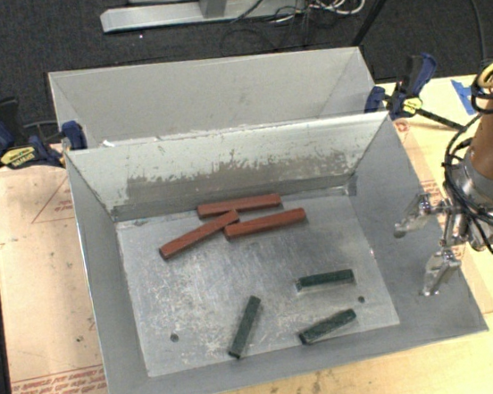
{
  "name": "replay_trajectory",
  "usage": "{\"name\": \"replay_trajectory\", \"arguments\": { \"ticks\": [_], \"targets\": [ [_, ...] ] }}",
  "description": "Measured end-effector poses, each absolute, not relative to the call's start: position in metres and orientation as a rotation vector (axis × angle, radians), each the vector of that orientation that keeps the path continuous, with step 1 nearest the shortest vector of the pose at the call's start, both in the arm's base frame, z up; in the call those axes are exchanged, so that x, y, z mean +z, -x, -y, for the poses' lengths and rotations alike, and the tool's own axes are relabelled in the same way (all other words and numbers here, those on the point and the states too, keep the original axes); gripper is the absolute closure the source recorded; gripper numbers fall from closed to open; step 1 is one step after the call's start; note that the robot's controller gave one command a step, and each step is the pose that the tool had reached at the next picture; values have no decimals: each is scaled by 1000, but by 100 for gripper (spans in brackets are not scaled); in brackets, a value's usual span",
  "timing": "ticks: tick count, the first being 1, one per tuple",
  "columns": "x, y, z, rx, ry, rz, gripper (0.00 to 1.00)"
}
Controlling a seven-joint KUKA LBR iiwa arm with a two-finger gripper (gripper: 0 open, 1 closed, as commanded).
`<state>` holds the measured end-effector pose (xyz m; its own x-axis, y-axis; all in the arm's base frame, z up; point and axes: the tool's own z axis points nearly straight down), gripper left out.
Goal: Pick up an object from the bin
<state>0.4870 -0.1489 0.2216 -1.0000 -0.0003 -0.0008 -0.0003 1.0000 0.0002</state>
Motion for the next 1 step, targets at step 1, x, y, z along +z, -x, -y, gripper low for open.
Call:
{"name": "replay_trajectory", "arguments": {
  "ticks": [1],
  "targets": [
    [162, -485, 123, -2, 24, -3135, 0]
  ]
}}
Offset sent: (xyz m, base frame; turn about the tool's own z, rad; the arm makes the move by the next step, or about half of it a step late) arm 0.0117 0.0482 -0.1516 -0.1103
